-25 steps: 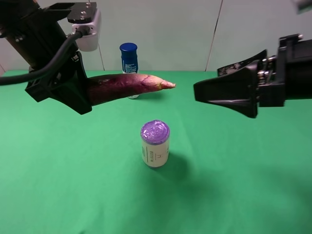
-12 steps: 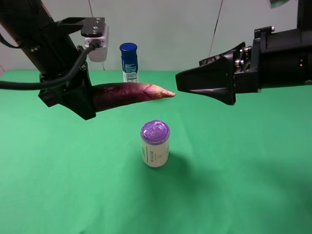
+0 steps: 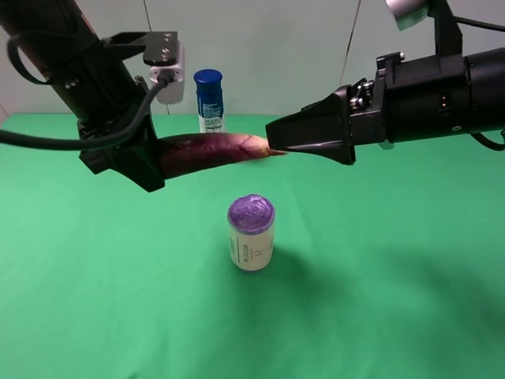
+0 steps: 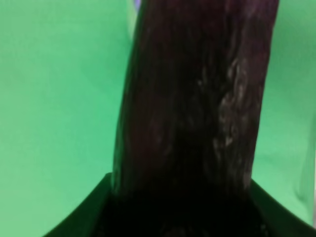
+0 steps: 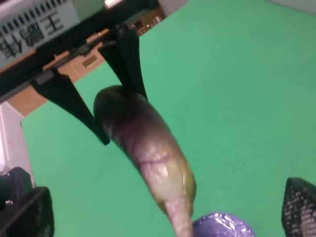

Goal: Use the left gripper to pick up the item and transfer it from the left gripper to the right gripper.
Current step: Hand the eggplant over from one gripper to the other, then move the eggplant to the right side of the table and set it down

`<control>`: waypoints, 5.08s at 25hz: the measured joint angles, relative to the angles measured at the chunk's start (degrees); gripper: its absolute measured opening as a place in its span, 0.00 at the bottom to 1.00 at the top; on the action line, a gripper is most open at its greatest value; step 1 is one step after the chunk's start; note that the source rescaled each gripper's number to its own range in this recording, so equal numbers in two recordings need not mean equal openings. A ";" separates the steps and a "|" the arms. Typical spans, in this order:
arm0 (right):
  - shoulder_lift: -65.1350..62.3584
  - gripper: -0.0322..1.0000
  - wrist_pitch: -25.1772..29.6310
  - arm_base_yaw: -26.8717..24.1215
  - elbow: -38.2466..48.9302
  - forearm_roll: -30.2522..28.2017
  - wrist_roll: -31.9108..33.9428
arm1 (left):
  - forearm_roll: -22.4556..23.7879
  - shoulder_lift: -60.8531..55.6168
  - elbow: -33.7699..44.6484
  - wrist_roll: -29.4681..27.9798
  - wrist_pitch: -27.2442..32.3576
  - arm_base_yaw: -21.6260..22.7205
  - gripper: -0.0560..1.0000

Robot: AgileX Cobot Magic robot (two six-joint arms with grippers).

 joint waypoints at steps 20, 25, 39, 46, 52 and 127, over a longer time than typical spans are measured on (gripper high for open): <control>0.81 1.00 0.99 0.00 0.00 -0.89 -0.49 | 0.09 6.04 -11.22 -0.06 0.08 -6.55 0.05; 0.81 1.00 1.05 0.00 0.00 -0.97 -0.49 | 0.16 6.29 -11.22 -0.06 -0.17 -7.56 0.05; 0.81 0.48 0.84 0.00 0.00 -3.01 0.16 | 0.32 6.29 -11.22 -0.06 -0.17 -7.56 0.05; 0.92 0.05 -0.97 0.00 0.00 -3.71 0.38 | 0.32 6.29 -11.22 0.40 0.24 -7.56 0.05; 0.92 0.05 -0.97 0.00 0.00 -4.69 0.53 | 0.50 6.33 -11.22 0.62 -0.13 -7.56 0.05; 0.92 0.05 -9.49 0.00 -0.11 -10.61 6.55 | 24.79 -47.81 11.48 -64.57 6.87 -7.56 1.00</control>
